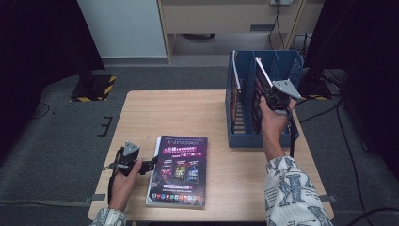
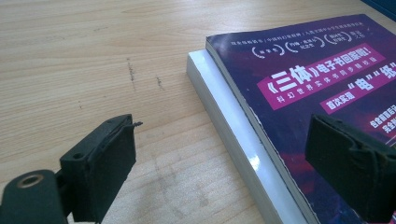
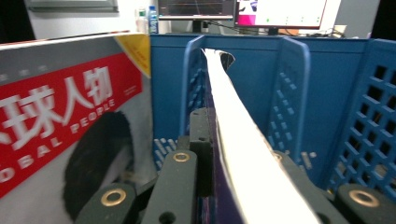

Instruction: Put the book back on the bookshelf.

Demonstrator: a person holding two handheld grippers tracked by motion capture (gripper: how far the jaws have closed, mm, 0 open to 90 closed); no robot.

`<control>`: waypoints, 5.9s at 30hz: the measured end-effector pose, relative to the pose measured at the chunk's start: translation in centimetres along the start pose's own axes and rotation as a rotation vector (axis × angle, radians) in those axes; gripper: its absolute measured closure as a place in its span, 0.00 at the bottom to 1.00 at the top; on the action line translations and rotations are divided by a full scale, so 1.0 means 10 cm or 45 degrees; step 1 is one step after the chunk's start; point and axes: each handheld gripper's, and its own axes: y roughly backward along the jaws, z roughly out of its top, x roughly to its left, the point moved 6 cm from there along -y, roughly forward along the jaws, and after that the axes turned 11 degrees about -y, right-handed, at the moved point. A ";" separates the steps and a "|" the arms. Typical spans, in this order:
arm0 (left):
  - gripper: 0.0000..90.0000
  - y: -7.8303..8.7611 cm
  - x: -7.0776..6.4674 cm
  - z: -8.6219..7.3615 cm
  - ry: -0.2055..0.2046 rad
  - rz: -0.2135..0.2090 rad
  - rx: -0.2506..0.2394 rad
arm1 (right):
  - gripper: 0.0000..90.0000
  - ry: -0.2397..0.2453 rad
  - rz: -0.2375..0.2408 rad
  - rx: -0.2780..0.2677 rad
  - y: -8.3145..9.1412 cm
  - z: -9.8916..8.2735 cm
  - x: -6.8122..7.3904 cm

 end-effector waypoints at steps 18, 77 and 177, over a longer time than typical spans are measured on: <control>0.10 0.00 0.00 0.01 -0.007 -0.003 -0.003 | 0.92 0.064 -0.046 -0.035 -0.05 -0.04 0.03; 0.10 -0.02 0.00 0.02 -0.039 0.000 0.009 | 0.17 0.056 0.273 0.146 0.68 -0.30 0.29; 0.55 -0.16 -0.37 0.05 -0.116 -0.215 -0.008 | 0.37 0.239 0.759 0.713 1.22 -2.05 1.40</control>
